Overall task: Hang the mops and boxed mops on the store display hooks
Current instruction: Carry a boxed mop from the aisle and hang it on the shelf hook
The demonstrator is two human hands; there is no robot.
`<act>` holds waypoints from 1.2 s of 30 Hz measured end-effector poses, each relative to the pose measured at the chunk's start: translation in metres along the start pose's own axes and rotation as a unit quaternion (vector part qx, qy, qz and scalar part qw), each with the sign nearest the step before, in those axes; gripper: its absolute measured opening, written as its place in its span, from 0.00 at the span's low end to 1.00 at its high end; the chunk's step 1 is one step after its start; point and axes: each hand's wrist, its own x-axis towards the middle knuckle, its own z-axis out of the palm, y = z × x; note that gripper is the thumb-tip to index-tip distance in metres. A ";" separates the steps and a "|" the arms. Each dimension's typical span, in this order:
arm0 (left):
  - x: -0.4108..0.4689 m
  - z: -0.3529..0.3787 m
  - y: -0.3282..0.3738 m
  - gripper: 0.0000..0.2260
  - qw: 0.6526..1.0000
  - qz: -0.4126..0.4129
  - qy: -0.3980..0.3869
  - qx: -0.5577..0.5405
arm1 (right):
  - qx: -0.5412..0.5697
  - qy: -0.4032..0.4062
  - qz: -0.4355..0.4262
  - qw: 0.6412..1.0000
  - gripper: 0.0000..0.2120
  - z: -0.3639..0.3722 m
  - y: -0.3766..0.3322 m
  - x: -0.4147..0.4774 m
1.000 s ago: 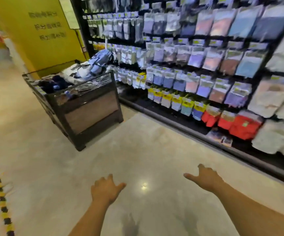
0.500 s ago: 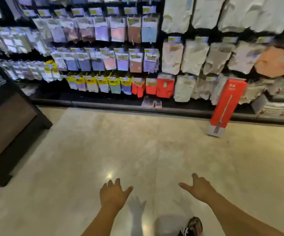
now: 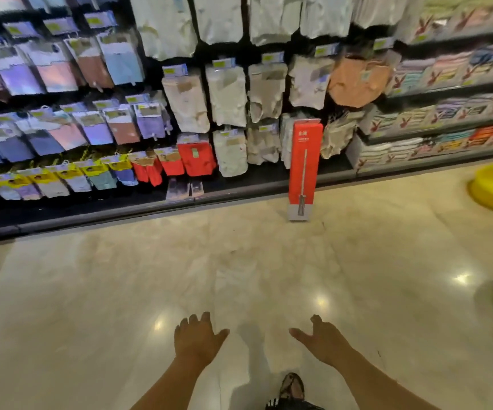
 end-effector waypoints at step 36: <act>0.480 -0.284 0.273 0.35 0.993 0.114 -0.041 0.004 | 0.135 0.068 0.082 0.985 0.45 -0.378 -0.111 0.349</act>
